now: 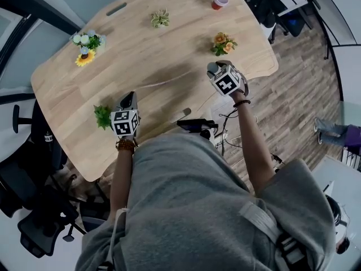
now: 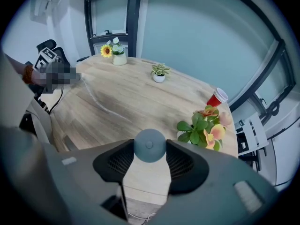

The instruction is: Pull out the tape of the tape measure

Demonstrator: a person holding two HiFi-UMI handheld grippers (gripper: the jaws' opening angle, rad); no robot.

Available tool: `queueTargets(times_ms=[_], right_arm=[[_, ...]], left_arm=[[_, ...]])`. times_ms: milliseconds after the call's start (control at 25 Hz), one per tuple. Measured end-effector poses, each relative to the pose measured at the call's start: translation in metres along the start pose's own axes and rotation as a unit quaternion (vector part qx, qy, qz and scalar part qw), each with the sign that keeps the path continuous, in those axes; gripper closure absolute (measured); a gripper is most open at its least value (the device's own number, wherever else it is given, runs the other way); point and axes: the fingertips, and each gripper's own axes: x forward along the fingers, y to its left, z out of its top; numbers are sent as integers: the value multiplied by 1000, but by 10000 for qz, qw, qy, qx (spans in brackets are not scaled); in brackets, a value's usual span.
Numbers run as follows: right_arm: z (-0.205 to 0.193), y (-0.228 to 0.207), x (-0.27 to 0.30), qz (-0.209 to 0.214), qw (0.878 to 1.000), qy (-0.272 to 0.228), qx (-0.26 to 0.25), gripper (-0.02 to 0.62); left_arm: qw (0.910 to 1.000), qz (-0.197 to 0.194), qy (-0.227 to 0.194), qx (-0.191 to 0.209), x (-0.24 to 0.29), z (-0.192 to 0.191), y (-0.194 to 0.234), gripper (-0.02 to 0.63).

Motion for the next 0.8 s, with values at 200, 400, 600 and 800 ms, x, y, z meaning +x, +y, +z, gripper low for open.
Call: queueTargets(times_ms=[200, 400, 600, 800], right_arm=[[-4, -5, 11, 80, 9999, 44, 50, 371], [-5, -5, 24, 164, 9998, 73, -6, 371], [-9, -2, 35, 294, 9995, 132, -18, 371], [-10, 0, 48, 392, 9990, 182, -66, 371]], left_arm=[[9999, 73, 131, -59, 6, -6, 1, 595], [9994, 164, 286, -133, 10, -15, 4, 595], [9985, 224, 459, -172, 13, -24, 4, 595], [9972, 296, 631, -253, 17, -34, 7, 594]])
